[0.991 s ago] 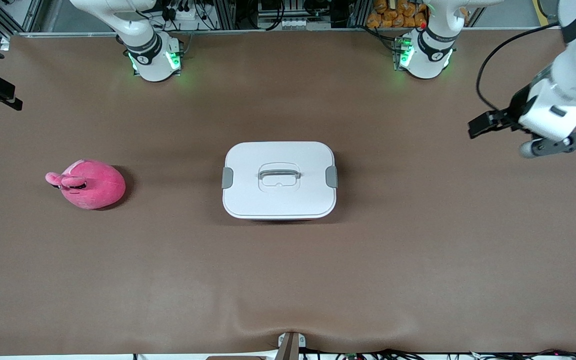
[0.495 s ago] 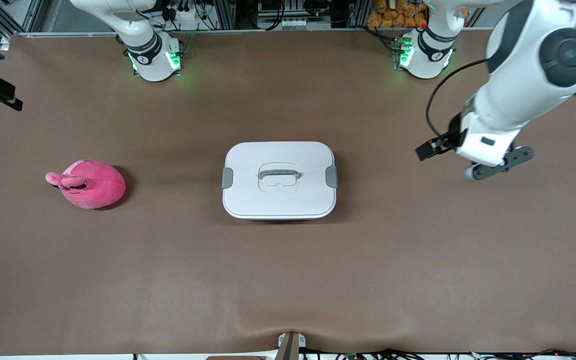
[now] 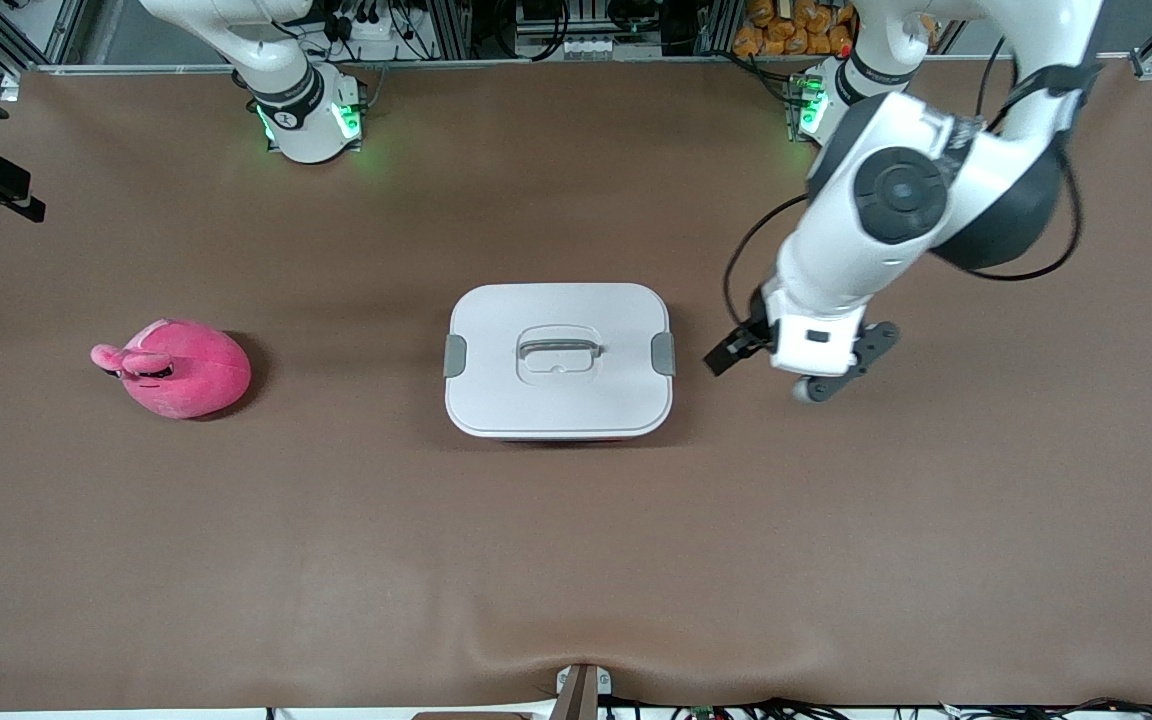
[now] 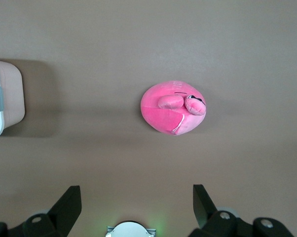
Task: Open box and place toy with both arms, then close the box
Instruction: 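Reach the left gripper over the white box lid handle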
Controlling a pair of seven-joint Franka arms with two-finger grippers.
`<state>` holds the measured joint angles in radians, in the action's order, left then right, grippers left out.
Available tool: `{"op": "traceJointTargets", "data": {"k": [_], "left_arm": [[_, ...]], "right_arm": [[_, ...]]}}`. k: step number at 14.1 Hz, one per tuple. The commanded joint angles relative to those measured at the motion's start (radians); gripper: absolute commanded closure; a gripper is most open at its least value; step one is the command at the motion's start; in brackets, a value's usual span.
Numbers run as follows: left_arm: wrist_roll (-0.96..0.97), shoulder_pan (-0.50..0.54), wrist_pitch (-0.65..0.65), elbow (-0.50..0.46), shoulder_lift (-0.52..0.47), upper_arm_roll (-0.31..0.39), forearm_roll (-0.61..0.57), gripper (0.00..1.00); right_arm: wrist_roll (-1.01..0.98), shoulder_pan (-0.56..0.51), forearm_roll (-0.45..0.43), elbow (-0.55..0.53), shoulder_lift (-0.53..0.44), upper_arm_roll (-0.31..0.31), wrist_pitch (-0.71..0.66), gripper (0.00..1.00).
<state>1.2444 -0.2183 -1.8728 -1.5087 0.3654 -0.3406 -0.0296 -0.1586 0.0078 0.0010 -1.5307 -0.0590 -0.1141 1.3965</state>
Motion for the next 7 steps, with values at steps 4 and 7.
{"op": "traceJointTargets", "data": {"k": [4, 7], "left_arm": [[0.371, -0.128, -0.098, 0.042, 0.085, 0.005, -0.065, 0.0], [0.571, -0.188, -0.134, 0.054, 0.121, 0.006, -0.125, 0.0]], "right_arm": [[0.005, -0.02, 0.013, 0.011, 0.008, 0.011, -0.004, 0.0], [0.004, -0.02, 0.014, 0.011, 0.01, 0.013, -0.002, 0.0]]}}
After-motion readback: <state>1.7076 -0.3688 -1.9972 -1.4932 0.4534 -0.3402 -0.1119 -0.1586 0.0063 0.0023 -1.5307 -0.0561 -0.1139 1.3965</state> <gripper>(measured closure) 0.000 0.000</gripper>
